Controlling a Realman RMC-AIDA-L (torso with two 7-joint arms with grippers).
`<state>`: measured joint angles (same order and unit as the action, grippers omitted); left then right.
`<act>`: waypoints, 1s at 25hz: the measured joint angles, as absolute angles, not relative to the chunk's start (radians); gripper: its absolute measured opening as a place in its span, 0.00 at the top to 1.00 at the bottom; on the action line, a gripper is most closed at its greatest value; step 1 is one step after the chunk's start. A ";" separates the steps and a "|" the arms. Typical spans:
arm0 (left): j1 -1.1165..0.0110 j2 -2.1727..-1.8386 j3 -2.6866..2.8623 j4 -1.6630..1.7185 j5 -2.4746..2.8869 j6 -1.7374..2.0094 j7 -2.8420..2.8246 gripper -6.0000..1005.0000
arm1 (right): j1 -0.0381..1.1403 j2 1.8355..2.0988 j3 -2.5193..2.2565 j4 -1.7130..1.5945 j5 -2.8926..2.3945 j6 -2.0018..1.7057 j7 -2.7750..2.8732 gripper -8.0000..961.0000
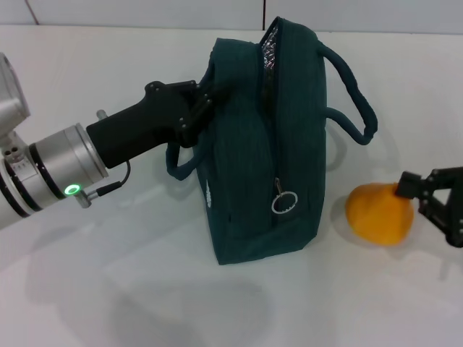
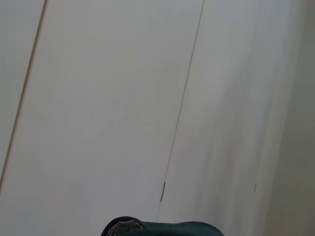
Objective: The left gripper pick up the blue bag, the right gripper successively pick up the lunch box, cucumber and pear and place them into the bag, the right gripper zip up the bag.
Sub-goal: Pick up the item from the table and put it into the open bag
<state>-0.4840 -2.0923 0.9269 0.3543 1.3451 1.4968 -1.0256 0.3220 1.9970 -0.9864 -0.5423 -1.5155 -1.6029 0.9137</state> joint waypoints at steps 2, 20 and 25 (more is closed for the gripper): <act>-0.480 -2.092 0.927 0.354 1.340 1.511 -1.012 0.95 | 0.322 1.999 -0.941 -0.543 -1.514 -1.654 0.896 0.96; -0.469 -2.094 0.931 0.346 1.304 1.575 -0.968 0.95 | 0.591 2.023 -0.881 -0.448 -1.238 -1.809 0.885 0.96; -0.473 -2.095 0.933 0.344 1.305 1.592 -0.963 0.95 | 0.691 2.024 -0.909 -0.425 -1.233 -1.710 0.945 0.96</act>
<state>-0.4728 -2.0954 0.9327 0.3438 1.3052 1.5925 -0.9627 0.6912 2.0244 -0.9088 -0.4246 -1.2335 -1.7101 0.9450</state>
